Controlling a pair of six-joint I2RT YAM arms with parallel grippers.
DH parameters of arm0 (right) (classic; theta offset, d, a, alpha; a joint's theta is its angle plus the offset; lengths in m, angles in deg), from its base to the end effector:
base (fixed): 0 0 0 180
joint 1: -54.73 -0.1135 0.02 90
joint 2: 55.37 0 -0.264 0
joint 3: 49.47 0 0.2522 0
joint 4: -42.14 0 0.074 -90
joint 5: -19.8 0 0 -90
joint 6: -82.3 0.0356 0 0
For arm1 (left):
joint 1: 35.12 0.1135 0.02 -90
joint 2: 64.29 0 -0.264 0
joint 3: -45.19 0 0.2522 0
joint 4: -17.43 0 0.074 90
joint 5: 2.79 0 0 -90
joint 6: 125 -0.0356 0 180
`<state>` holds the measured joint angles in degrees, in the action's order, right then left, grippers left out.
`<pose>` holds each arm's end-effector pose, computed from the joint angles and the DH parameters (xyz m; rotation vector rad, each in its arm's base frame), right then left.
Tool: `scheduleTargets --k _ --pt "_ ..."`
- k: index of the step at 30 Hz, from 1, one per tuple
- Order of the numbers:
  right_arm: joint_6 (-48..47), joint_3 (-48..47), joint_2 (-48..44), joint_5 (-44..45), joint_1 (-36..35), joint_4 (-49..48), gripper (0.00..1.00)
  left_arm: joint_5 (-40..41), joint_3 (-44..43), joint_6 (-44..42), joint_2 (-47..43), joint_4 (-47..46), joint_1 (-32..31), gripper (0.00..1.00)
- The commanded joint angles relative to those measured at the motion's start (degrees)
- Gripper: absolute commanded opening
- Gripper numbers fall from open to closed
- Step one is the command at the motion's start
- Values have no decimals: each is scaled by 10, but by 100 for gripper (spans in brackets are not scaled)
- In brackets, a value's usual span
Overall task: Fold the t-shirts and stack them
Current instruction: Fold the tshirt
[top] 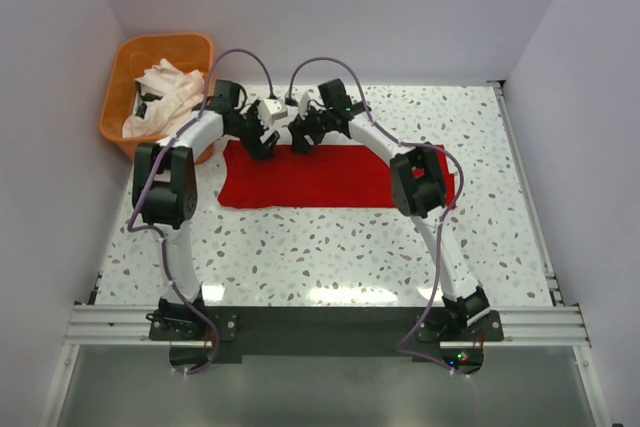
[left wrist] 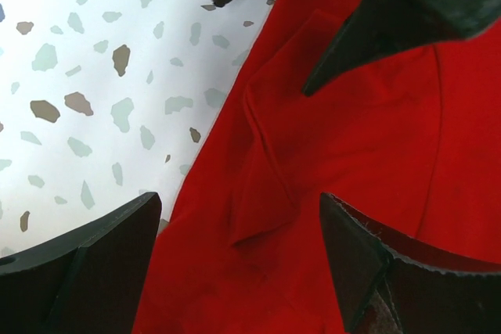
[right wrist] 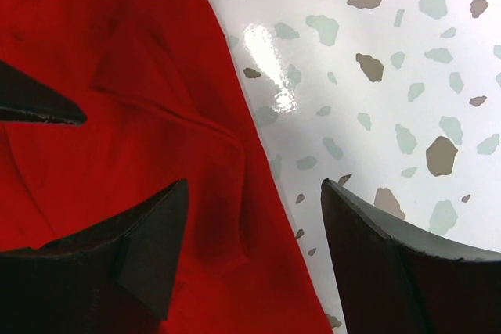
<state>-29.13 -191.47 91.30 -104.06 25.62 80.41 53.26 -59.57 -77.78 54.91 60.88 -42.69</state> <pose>0.4864 0.2935 0.1675 -1.2344 1.9139 0.7515 0.4415 -0.0787 0.1934 1.2096 2.0787 -0.4885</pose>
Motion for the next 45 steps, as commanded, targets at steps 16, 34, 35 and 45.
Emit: scheduleTargets --k 16,34,35,45 --pt "-52 -17 -5 4 1 32 57 -8 -24 -15 23 -43 10 52" --pt "-70 -19 -20 -8 4 55 34 -37 -47 -23 32 -31 24 2" --pt "-70 -19 -23 -11 4 54 32 -37 -46 -24 32 -31 26 0" --pt "-69 3 -47 -16 3 45 0 -70 -35 -39 13 -36 41 0"
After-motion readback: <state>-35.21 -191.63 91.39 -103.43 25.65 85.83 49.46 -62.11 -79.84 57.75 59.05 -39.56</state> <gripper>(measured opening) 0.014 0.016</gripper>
